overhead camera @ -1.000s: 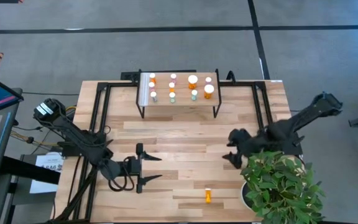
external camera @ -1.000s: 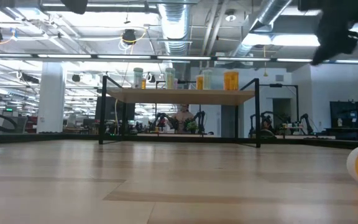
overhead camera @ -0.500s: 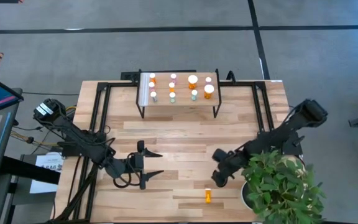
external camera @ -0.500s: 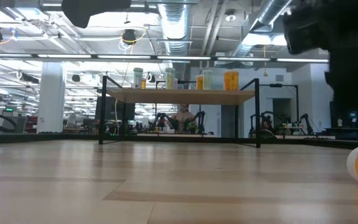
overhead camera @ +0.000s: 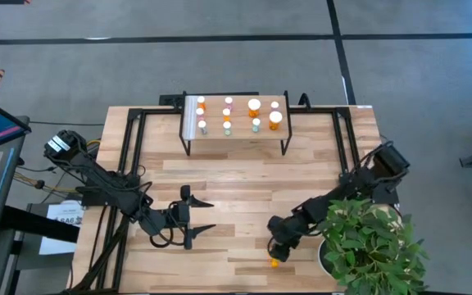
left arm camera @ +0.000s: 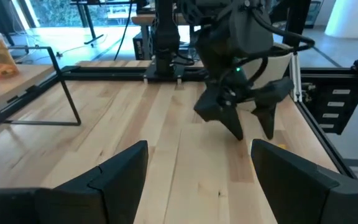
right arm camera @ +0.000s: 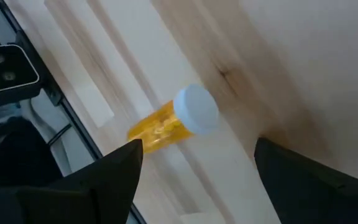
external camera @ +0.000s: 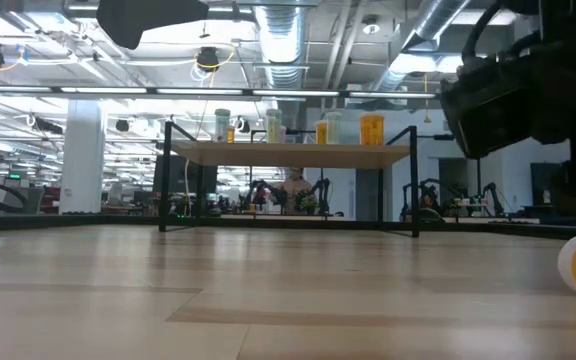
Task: Pick and place medicine bottles onto shelf by color
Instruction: Put the small orange pill bottle on the shelf
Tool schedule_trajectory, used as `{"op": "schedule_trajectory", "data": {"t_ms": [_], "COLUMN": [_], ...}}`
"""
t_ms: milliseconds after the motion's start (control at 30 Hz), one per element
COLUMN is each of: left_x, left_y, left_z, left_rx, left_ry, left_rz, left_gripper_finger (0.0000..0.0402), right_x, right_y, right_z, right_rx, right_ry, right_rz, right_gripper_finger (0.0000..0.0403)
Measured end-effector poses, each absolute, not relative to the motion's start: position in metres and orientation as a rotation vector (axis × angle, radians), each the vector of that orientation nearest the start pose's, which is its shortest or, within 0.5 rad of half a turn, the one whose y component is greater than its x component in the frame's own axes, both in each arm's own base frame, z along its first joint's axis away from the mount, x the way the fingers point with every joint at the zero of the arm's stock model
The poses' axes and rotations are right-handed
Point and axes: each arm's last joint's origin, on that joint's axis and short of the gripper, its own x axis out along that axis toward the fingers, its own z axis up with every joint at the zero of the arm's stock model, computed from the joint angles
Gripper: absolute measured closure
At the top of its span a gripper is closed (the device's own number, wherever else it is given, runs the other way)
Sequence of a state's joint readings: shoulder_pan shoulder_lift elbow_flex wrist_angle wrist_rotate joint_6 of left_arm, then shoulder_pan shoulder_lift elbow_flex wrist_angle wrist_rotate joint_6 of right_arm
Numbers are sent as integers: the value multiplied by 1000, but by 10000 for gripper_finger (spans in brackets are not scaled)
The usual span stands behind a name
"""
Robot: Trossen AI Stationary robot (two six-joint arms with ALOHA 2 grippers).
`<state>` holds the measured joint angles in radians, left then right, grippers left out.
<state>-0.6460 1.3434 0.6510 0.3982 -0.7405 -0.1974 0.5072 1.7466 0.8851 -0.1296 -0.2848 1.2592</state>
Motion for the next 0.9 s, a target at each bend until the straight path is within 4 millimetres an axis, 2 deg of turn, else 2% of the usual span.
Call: {"op": "schedule_trajectory", "data": {"t_ms": [233, 433, 733, 900], "left_x": [229, 229, 229, 229], "left_y": [-149, -148, -148, -148], "left_z": [225, 224, 222, 222], "left_rx": [-9, -14, -16, -19], "left_ry": [216, 218, 238, 239], "left_rz": [115, 116, 121, 123], "left_gripper_finger": [127, 127, 127, 127], "right_x": [295, 300, 299, 299], "right_y": [169, 158, 158, 158], "right_z": [140, 139, 133, 133], "right_rx": [991, 1000, 986, 988], "right_ry": [1289, 1244, 1277, 1286], "right_rz": [24, -41, -64, -66], "right_gripper_finger": [72, 75, 123, 133]}}
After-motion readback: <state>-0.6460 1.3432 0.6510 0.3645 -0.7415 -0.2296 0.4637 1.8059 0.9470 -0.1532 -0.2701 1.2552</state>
